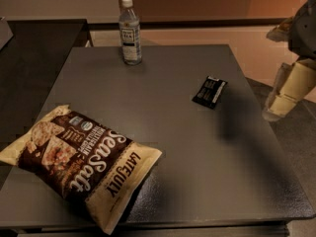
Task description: Move blue plastic bottle near brown chip bag
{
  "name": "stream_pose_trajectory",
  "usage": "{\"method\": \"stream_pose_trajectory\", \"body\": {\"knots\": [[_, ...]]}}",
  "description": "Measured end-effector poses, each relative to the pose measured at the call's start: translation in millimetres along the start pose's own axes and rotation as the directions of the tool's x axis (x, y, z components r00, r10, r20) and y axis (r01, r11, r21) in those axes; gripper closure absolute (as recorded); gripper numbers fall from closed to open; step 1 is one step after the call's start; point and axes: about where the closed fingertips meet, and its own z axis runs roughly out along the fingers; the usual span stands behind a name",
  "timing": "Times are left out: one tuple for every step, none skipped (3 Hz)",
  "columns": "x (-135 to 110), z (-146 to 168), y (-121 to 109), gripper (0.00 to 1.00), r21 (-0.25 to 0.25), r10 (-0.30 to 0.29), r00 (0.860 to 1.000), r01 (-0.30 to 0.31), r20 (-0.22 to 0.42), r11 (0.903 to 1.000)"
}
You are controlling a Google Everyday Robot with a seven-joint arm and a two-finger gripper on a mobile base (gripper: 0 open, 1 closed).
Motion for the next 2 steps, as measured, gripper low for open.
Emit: {"method": "stream_pose_trajectory", "body": {"knots": [[-20.6, 6.1, -25.7, 0.0, 0.042, 0.005, 0.996, -0.009, 0.092, 0.9991], [-47.9, 14.5, -56.8, 0.0, 0.084, 0.0, 0.983, -0.016, 0.181, 0.9964]]}}
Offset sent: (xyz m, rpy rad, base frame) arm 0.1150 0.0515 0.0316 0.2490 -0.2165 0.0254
